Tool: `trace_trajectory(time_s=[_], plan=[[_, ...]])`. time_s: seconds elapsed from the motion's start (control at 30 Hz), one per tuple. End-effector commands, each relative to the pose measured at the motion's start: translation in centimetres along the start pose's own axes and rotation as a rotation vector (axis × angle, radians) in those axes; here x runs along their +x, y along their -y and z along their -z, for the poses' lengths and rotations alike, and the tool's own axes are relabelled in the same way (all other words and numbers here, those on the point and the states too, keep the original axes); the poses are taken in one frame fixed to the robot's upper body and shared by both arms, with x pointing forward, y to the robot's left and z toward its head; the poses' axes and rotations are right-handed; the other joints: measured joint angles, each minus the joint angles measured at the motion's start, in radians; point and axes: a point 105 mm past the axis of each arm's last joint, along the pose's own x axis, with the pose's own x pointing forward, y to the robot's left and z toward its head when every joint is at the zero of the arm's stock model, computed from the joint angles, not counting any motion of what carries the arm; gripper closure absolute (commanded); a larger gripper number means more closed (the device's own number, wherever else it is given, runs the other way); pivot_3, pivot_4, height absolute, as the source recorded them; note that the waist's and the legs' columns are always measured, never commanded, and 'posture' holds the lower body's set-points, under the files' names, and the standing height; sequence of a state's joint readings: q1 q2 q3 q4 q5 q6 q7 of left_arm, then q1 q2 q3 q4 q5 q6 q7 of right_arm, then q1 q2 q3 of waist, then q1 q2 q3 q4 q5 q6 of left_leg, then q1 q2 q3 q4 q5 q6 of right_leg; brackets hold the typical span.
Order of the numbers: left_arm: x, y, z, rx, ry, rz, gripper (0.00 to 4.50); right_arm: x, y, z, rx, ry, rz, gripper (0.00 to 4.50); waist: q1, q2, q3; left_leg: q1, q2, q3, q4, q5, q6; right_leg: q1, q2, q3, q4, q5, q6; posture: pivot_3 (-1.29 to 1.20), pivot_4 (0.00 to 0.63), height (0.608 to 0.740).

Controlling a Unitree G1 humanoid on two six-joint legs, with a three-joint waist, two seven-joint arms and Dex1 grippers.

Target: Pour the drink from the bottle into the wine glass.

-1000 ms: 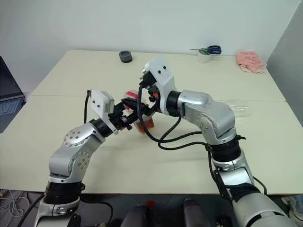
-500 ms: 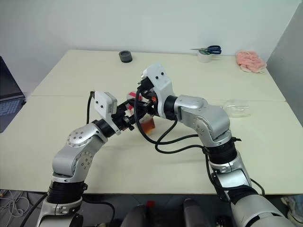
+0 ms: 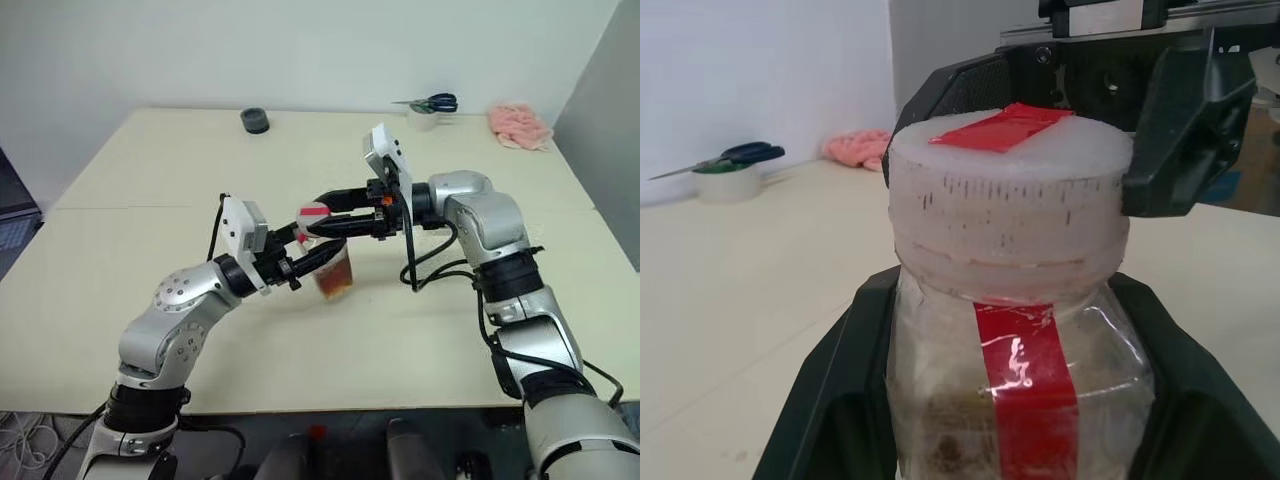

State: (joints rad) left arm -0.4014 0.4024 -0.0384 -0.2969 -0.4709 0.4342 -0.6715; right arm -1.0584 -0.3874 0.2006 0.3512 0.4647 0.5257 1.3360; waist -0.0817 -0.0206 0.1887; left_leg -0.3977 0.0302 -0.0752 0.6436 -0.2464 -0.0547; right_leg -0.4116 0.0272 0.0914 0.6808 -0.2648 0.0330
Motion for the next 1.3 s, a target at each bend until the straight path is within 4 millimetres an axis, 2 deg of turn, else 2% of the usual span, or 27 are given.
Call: trace_trajectory(time_s=[0.03, 0.07, 0.2, 0.3, 0.43, 0.63, 0.77, 1.0, 1.3], plan=[[-0.8, -1.7, -1.6, 0.046, 0.042, -0.067, 2.32, -0.5, -0.9, -2.3, -0.041, 0.074, -0.052, 2.6, 0.001, 0.0, 0.0, -0.001, 0.0, 0.0, 0.0, 0.0, 0.0, 0.0, 0.0, -0.001, 0.0, 0.0, 0.0, 0.0, 0.15, 0.74], [-0.7, -1.8, -1.6, 0.052, 0.043, -0.068, 2.32, -0.7, -0.9, -2.5, -0.033, 0.086, -0.043, 2.6, 0.001, 0.0, 0.0, -0.001, -0.001, 0.0, 0.0, 0.0, 0.0, 0.0, -0.001, -0.001, 0.0, 0.0, 0.0, 0.0, 0.15, 0.74], [-0.5, -2.2, -1.4, 0.059, 0.031, -0.067, 2.32, -1.3, -1.1, -3.0, -0.048, 0.085, 0.015, 1.21, 0.006, 0.0, 0.0, -0.002, -0.004, 0.0, 0.001, 0.0, 0.0, 0.0, -0.005, 0.0, -0.001, 0.0, 0.0, 0.0, 0.15, 0.74], [-0.3, -2.8, -1.2, 0.072, 0.019, -0.073, 2.32, -1.7, -1.3, -3.9, -0.119, 0.076, 0.131, 0.13, 0.009, 0.0, 0.0, -0.002, -0.004, 0.0, 0.001, 0.0, 0.0, 0.0, -0.005, -0.001, -0.001, 0.0, 0.0, 0.0, 0.15, 0.74], [0.2, -3.1, -1.3, 0.071, 0.03, -0.066, 2.32, -1.5, -1.6, -4.6, -0.163, 0.092, 0.313, 0.12, 0.011, 0.0, 0.0, -0.003, -0.003, 0.0, 0.001, 0.0, 0.0, -0.001, -0.005, -0.001, -0.001, 0.0, 0.0, 0.0, 0.15, 0.74], [1.1, -2.8, -1.0, 0.076, 0.036, -0.04, 2.32, -0.6, -1.4, -2.5, -0.107, -0.001, 0.616, 0.12, 0.017, 0.0, 0.0, -0.003, -0.003, 0.0, 0.001, 0.0, -0.001, -0.001, -0.005, -0.001, -0.001, 0.0, 0.0, 0.0, 0.15, 0.74], [1.5, -2.4, -1.1, 0.06, 0.051, -0.014, 2.32, -1.4, -1.3, -1.9, -0.033, 0.002, 0.785, 0.12, 0.023, 0.0, 0.0, -0.003, -0.003, 0.0, 0.001, 0.0, -0.001, -0.001, -0.005, -0.001, -0.001, 0.0, 0.0, 0.0, 0.15, 0.74], [1.5, -2.3, -1.0, 0.064, 0.048, -0.009, 2.32, -0.4, -2.3, -1.2, 0.053, 0.0, 0.808, 0.12, 0.022, 0.0, 0.0, -0.003, -0.003, 0.0, 0.001, 0.0, 0.0, -0.001, -0.005, 0.0, -0.001, 0.0, 0.001, 0.0, 0.15, 0.74], [1.5, -1.9, -0.8, 0.068, 0.043, -0.001, 2.32, 0.7, -2.5, -0.9, 0.085, -0.006, 0.81, 0.12, 0.022, 0.0, 0.0, -0.003, -0.003, 0.0, 0.001, 0.0, 0.0, -0.001, -0.004, 0.0, -0.001, -0.001, 0.001, 0.0, 0.15, 0.74]])
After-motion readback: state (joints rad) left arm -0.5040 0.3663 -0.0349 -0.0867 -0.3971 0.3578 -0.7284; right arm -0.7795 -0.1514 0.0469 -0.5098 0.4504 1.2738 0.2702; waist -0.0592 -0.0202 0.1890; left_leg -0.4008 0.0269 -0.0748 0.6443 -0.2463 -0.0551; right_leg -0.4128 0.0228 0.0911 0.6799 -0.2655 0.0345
